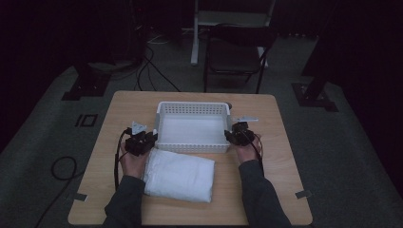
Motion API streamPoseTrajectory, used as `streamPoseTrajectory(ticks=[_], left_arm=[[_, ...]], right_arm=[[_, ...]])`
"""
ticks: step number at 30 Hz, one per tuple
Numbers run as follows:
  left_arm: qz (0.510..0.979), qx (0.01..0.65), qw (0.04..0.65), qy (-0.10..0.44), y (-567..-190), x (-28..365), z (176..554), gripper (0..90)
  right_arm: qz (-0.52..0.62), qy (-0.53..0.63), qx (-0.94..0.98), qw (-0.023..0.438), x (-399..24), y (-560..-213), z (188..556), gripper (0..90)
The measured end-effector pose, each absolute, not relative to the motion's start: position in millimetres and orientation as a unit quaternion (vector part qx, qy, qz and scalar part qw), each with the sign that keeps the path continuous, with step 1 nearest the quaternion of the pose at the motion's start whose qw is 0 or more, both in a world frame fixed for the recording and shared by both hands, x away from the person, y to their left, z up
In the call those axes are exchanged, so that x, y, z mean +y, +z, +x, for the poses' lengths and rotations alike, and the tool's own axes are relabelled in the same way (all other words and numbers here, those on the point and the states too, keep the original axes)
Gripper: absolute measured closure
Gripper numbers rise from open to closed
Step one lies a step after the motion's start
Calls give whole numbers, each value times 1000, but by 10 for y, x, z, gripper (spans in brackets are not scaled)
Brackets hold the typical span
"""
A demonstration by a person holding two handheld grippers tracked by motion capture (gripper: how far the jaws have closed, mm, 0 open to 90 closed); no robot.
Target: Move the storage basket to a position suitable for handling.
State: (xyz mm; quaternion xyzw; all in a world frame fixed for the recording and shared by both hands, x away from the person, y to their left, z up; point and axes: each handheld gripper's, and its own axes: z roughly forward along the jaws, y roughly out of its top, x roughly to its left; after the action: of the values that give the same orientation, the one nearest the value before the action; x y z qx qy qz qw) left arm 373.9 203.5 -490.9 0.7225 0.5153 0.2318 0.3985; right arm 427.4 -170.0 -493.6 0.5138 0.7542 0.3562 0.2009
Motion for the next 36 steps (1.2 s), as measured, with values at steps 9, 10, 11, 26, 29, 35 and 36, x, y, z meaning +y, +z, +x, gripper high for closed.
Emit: streamPoseTrajectory(ticks=[9, 10, 11, 26, 29, 35, 36], left_arm=[[724, 517, 391, 235, -4896, 2043, 3777, 719], [724, 517, 392, 234, -4897, 2043, 3778, 717], [723, 517, 393, 233, -4896, 2043, 3776, 698], [708, 518, 416, 239, -4664, 2218, 3421, 464], [710, 516, 414, 239, -4675, 2235, 3290, 452], [719, 510, 417, 223, -4741, 2220, 3036, 453], [723, 508, 413, 218, -4758, 2212, 2999, 453]], right_arm=[[511, 355, 758, 198, -1668, -4933, 4366, 641], [511, 355, 758, 197, -1669, -4934, 4369, 639], [510, 356, 757, 197, -1674, -4933, 4370, 630], [488, 381, 748, 238, -1782, -4687, 3841, 384], [481, 391, 747, 241, -1787, -4683, 3638, 373], [460, 406, 761, 211, -1703, -4764, 3312, 370], [456, 406, 766, 202, -1673, -4795, 3266, 371]])
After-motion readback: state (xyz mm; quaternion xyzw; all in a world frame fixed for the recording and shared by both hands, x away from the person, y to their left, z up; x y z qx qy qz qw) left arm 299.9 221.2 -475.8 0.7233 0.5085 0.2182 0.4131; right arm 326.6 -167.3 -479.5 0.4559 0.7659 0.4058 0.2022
